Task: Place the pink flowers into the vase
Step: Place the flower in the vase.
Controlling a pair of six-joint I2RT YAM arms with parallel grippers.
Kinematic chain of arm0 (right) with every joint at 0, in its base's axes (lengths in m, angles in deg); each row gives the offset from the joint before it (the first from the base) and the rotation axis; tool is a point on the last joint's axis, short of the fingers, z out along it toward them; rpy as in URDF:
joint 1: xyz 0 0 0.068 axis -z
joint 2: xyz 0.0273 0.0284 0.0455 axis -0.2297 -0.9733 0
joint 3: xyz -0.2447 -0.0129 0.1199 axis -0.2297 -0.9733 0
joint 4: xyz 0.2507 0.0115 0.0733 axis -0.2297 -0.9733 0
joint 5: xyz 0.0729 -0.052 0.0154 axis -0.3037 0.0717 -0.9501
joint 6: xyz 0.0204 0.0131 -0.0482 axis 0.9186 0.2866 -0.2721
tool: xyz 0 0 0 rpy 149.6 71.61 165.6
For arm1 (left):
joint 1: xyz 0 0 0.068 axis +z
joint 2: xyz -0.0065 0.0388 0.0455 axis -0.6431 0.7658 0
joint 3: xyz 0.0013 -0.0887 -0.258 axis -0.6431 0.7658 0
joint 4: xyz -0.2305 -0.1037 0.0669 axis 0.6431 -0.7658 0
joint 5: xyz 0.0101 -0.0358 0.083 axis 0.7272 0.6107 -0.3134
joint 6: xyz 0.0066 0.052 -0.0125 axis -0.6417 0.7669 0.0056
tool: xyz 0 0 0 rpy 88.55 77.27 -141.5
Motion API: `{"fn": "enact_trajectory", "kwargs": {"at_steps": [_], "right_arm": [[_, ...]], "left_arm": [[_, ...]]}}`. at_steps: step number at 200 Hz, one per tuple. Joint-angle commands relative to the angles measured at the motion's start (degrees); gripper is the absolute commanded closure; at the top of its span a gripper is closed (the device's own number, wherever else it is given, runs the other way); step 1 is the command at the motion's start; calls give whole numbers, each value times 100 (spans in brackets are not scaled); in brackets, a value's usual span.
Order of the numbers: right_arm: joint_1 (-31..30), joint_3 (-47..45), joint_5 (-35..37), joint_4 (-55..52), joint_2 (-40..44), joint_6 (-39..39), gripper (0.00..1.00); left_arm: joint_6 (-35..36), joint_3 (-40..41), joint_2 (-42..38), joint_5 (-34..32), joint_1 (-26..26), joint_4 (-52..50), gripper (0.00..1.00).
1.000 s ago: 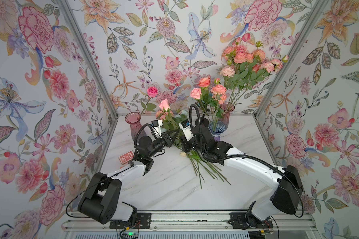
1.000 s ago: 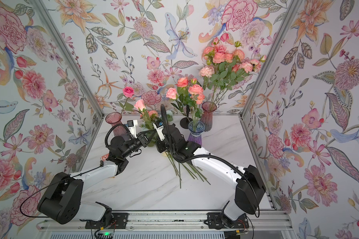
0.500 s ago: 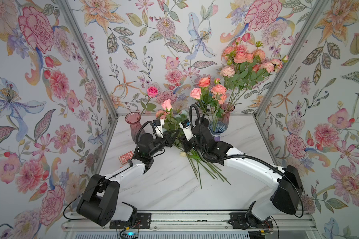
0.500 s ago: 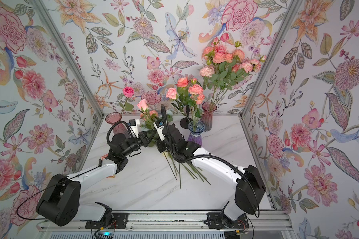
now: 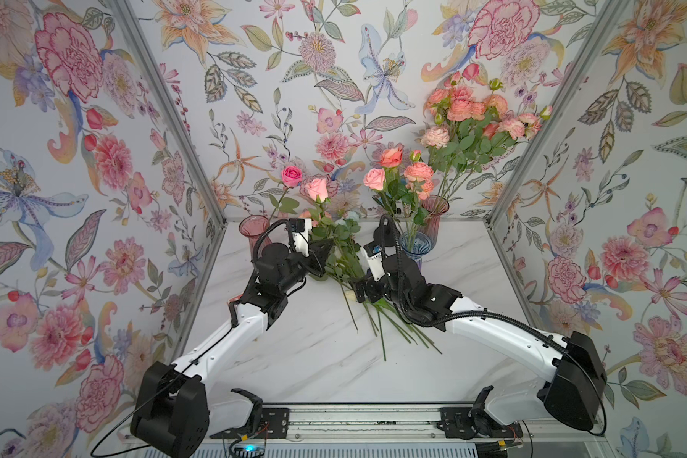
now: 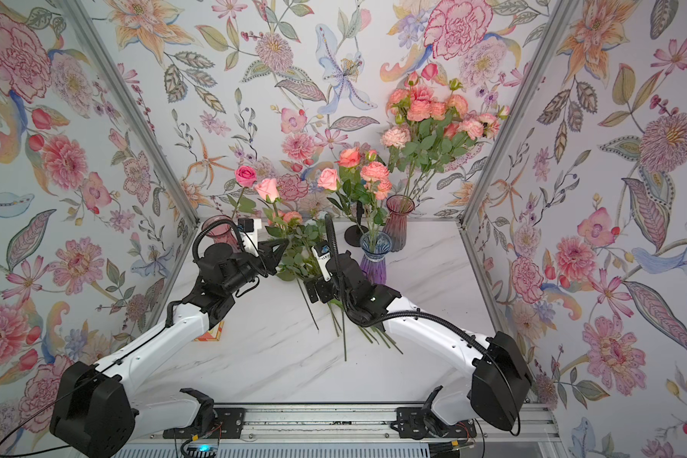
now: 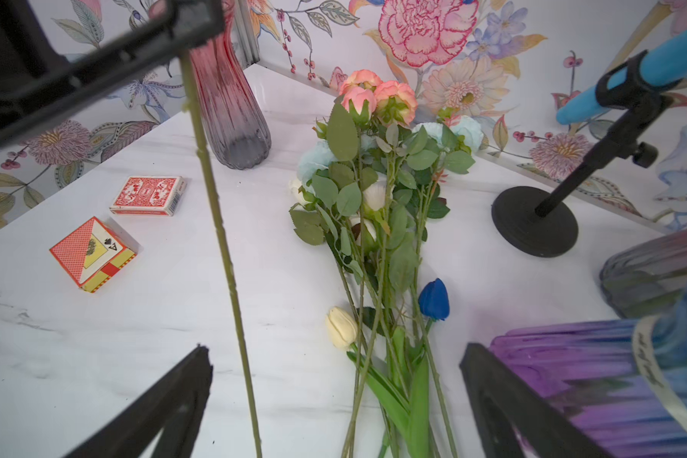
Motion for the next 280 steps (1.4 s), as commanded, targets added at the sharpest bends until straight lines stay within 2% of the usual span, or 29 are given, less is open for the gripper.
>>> {"fn": "enact_trajectory", "kwargs": {"at_steps": [1, 30, 67, 102, 134, 204, 280], "right_arm": [[161, -296, 63, 79, 286, 174, 1], [236, -510, -40, 164, 402, 292, 1], [224, -587, -162, 225, 396, 374, 1], [197, -586, -340, 316, 327, 453, 1], [120, -538, -410, 341, 231, 464, 0], [17, -451, -567, 393, -73, 474, 1], [62, -466, -649, 478, -342, 499, 1]], "left_arm": [[717, -397, -326, -305, 28, -500, 100], [1269, -822, -609, -642, 28, -953, 100], [2102, -1559, -902, -1917, 68, -1625, 100], [2503, -2227, -847, -2913, 636, -1855, 100], [2275, -2670, -821, -2909, 1601, -1739, 100], [2533, -3750, -20, -3314, 2187, -1380, 100], [2521, -4610, 1377, -3116, 2589, -1264, 100]]}}
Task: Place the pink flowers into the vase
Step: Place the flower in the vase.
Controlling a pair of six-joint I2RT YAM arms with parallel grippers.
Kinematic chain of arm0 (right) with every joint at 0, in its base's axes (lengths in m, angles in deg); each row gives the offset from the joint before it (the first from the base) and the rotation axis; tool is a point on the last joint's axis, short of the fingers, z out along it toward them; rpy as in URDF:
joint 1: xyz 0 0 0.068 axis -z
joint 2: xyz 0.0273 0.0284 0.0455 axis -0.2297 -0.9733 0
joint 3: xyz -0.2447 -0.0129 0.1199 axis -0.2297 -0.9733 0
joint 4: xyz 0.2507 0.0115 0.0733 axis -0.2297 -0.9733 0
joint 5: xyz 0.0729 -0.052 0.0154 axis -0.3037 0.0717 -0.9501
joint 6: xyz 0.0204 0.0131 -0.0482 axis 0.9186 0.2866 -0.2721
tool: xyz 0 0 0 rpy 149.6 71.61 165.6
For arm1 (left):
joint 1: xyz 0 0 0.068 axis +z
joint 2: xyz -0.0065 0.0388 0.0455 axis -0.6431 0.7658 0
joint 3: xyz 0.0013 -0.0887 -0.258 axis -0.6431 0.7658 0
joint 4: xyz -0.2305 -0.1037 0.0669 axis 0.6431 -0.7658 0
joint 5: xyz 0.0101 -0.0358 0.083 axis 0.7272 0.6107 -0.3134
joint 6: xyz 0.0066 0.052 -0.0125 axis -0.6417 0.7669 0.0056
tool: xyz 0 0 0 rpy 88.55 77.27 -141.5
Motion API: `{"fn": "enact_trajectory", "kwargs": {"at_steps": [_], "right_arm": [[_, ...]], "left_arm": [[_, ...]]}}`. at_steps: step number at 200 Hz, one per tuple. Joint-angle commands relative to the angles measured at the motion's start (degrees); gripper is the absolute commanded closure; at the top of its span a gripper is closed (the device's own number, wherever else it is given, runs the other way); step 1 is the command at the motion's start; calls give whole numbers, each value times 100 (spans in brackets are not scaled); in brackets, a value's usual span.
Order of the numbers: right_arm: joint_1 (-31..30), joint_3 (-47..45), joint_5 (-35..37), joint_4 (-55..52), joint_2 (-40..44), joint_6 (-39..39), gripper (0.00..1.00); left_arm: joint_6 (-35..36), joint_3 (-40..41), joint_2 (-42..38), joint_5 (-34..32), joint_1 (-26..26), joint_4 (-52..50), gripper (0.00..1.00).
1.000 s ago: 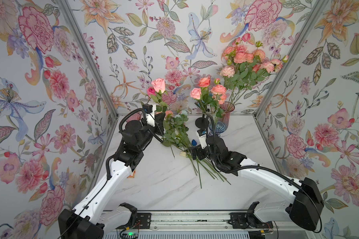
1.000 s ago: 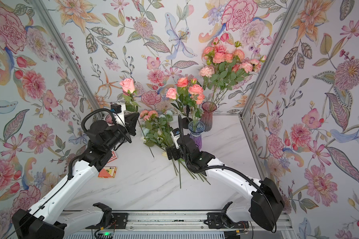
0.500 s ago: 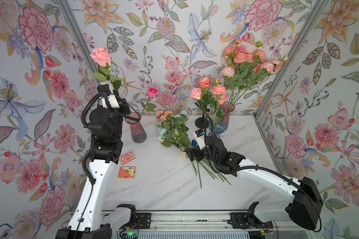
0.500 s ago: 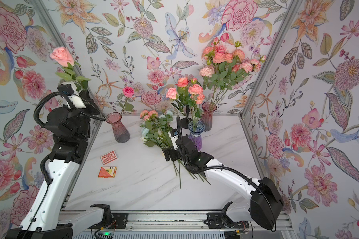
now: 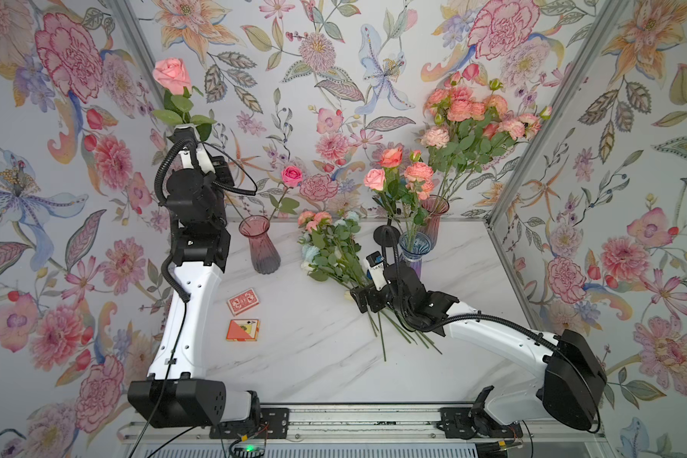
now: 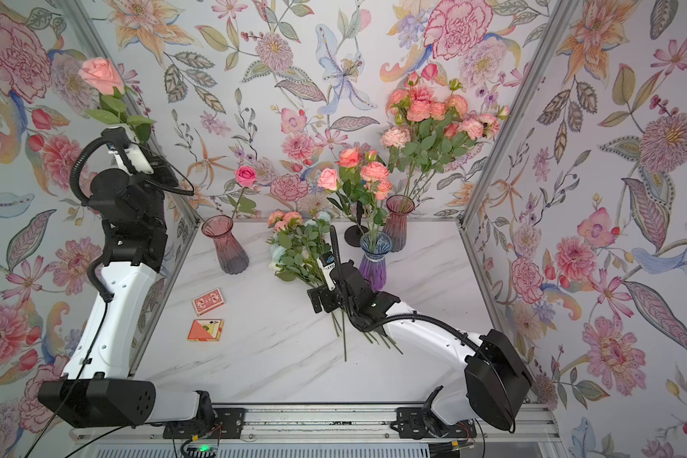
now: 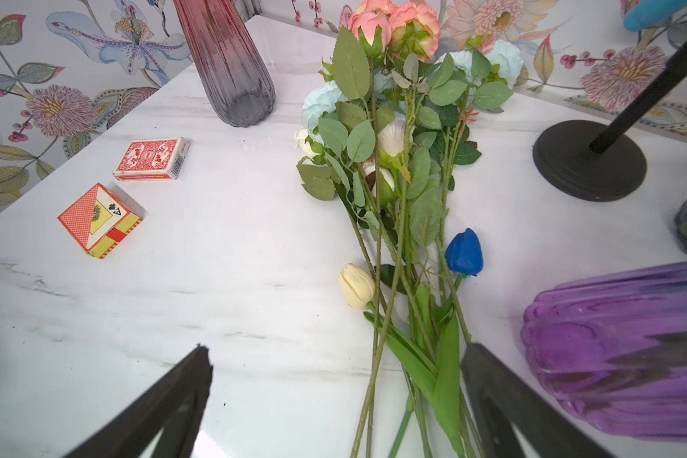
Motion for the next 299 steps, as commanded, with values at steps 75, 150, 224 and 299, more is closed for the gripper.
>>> {"fn": "enact_trajectory", "kwargs": {"at_steps": [75, 150, 224, 299], "right_arm": [[150, 211, -418, 300, -507, 62, 1], [79, -78, -1035, 1373, 146, -174, 1], [-81, 45, -1403, 1744, 370, -301, 1], [-301, 910, -1567, 1244, -6, -523, 1]], "left_arm": [[-88, -367, 1509, 468, 92, 47, 100], [-223, 300, 1791, 569, 84, 220, 100], [-419, 977, 1767, 600, 66, 624, 100], [-483, 851, 2034, 624, 30, 441, 100]]}}
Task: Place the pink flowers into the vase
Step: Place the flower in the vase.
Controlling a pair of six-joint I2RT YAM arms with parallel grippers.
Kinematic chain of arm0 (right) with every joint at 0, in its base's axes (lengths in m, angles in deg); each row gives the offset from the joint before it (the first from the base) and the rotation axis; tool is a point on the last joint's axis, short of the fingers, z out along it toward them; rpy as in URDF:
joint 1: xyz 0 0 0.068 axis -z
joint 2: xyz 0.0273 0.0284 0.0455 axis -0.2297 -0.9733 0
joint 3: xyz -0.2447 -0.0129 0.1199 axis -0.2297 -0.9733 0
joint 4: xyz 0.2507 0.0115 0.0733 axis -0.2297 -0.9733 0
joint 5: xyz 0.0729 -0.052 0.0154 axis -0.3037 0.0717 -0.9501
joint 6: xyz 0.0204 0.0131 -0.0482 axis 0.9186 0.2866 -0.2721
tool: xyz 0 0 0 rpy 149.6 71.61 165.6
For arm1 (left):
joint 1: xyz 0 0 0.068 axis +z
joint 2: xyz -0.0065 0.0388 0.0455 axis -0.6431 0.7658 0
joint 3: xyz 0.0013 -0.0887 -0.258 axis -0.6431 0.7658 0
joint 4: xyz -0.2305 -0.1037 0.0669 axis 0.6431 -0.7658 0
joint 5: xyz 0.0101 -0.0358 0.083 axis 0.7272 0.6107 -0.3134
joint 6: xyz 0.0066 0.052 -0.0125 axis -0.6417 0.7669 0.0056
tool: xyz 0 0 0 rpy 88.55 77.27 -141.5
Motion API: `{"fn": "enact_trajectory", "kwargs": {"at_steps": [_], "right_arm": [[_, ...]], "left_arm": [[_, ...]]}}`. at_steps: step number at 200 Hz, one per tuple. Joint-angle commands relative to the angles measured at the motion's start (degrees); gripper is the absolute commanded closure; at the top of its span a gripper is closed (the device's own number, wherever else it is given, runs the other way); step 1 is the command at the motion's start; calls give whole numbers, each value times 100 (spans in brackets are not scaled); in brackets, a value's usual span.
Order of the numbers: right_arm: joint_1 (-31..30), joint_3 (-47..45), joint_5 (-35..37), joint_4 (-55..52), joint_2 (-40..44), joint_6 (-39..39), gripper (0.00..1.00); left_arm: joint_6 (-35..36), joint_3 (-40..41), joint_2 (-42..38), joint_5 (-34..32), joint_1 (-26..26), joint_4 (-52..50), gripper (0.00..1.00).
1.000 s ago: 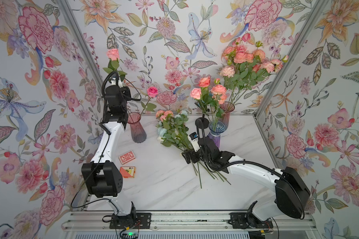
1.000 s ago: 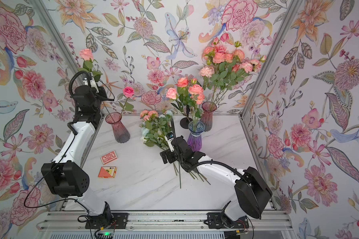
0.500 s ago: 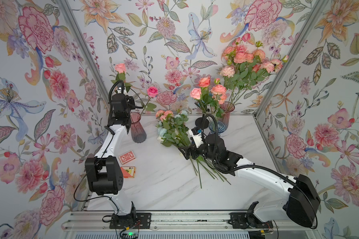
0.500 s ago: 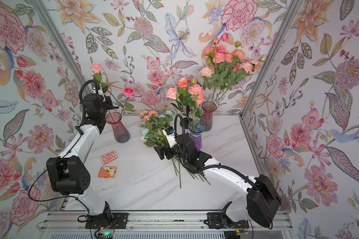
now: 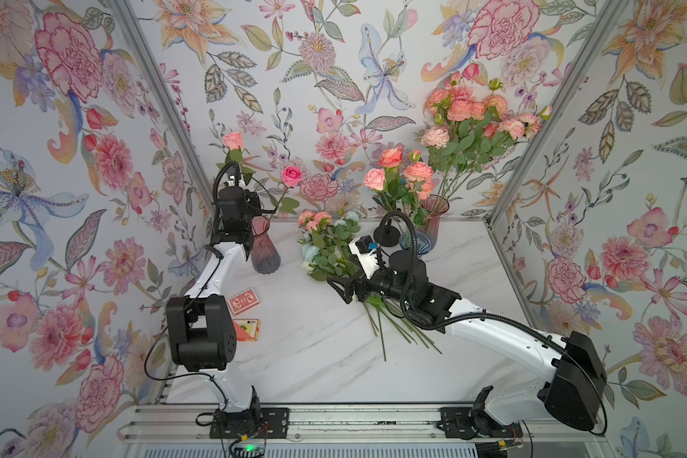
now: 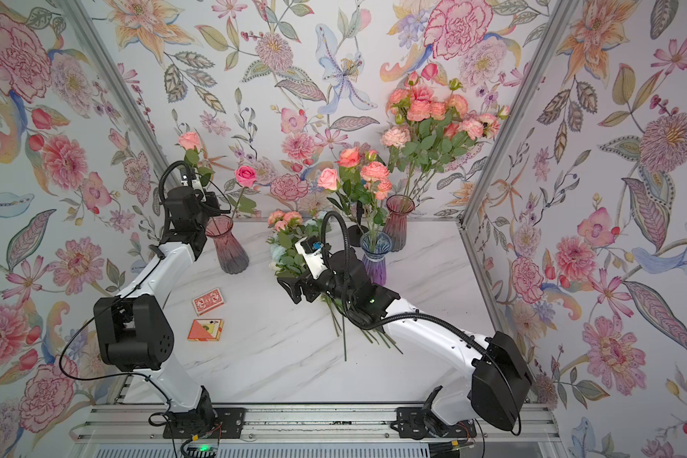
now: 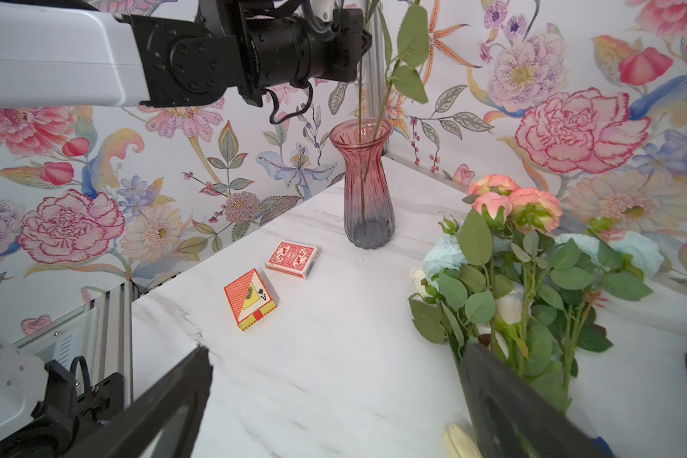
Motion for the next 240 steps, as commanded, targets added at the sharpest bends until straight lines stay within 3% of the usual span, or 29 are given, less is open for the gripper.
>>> {"fn": "enact_trajectory", "kwargs": {"at_steps": [1, 9, 40, 69, 109, 138, 199, 240], "right_arm": [[-41, 206, -73, -138, -59, -176, 1], [-46, 166, -24, -149, -58, -184, 0], [-54, -3, 87, -111, 0, -145, 1], [-50, -177, 149, -35, 98, -149, 1], [-46, -235, 173, -80, 143, -262, 1], [-34, -255, 173, -173, 177, -354, 1], [40, -506, 194, -150, 415, -348, 1], [92, -639, 226, -213, 564, -351, 1]], "left_arm": [[-72, -75, 172, 104, -16, -21, 100], [-84, -77, 194, 107, -20, -60, 100], [-146, 104, 143, 75, -22, 0, 84], [-123, 128, 144, 72, -42, -44, 79], [-94, 297, 68, 14, -66, -89, 75], [-125, 459, -46, -35, -99, -29, 68], [-41, 669, -251, -190, -278, -47, 65], [-13, 908, -526, -390, -362, -66, 46]]}}
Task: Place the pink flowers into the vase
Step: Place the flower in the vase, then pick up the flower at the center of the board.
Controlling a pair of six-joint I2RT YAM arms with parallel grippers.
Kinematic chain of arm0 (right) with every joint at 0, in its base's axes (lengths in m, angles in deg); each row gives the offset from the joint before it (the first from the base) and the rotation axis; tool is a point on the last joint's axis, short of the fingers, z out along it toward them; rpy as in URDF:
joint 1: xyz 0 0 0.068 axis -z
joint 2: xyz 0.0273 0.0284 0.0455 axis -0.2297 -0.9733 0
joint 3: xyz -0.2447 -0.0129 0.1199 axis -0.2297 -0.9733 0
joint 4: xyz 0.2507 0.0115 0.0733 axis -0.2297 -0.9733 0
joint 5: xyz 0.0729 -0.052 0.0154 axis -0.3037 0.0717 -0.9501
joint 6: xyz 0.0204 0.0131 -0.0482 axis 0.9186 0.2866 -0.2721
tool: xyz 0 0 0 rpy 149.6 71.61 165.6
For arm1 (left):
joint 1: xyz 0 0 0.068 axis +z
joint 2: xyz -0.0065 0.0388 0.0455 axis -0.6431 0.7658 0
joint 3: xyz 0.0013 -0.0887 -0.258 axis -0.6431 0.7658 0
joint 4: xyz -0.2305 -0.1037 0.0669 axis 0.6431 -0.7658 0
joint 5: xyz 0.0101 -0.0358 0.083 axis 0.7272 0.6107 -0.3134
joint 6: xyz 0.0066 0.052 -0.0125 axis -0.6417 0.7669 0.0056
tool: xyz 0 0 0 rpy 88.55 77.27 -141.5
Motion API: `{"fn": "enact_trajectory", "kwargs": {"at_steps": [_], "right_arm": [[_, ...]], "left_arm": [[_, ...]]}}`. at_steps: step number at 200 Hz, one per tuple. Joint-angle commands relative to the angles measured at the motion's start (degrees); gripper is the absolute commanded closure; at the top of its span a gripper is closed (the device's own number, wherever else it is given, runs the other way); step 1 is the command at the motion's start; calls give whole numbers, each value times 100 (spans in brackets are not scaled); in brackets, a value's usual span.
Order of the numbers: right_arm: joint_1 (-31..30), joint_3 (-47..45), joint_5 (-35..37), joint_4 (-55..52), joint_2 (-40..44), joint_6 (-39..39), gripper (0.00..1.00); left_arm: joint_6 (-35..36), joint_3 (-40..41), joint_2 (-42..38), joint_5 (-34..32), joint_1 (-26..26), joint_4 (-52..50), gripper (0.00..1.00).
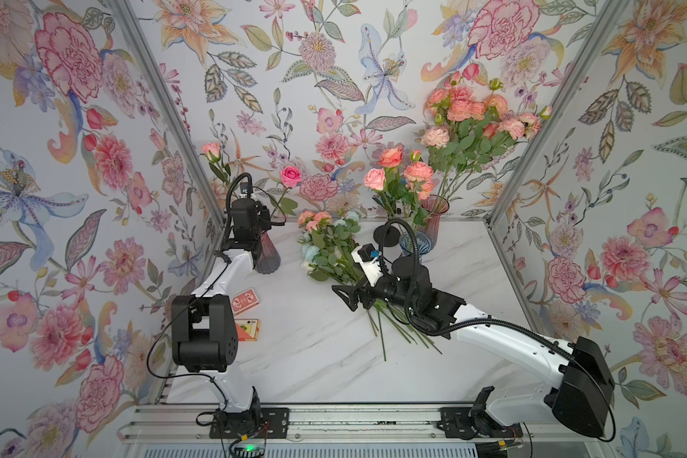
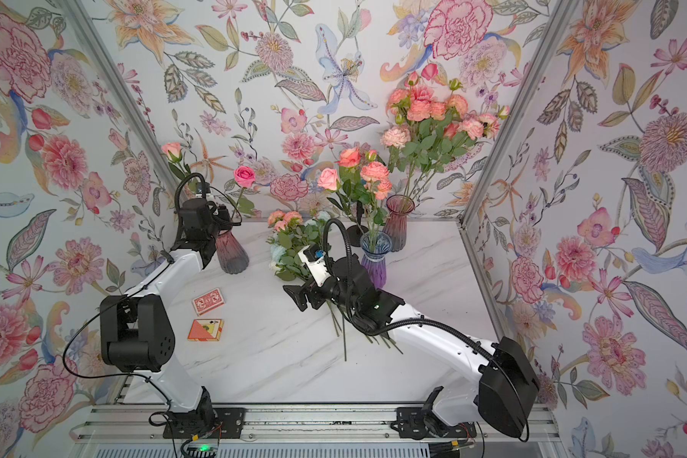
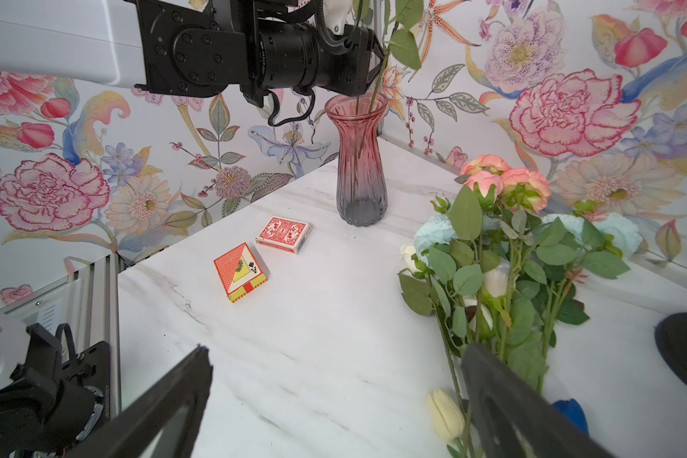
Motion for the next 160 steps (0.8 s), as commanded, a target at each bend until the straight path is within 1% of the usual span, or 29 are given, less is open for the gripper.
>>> {"fn": "enact_trajectory", "kwargs": {"at_steps": [1, 16, 38, 58, 62, 87, 102, 121, 134, 160], "right_arm": [[58, -138, 99, -33, 227, -86, 1], [86, -161, 146, -84, 232, -56, 1], [114, -161, 227, -219, 178, -34, 0], [125, -152, 368, -335, 92, -12, 1], [126, -148, 399, -355, 61, 5, 1], [151, -22, 620, -650, -183, 79, 1], [170, -28, 681, -703, -299, 152, 1], [183, 13, 705, -832, -475, 244, 1], [187, 90, 776, -976, -630, 324, 0], [309, 201, 870, -1176, -962, 502, 4]], "left_arm": [[34, 200, -371, -277, -54, 0, 46], [33, 293, -511, -322, -57, -28, 40], [25, 401, -717, -380, -59, -141, 36], [-58, 600, -876, -451, -57, -121, 30], [-75, 634, -1085, -482, -53, -137, 28], [-186, 938, -1372, -523, -57, -163, 19], [-311, 1149, -1494, -446, -55, -233, 9], [-574, 1428, -1662, -376, -58, -386, 1], [-905, 1687, -1855, -297, -57, -457, 0], [-1574, 2167, -2205, 289, -48, -463, 0]]}}
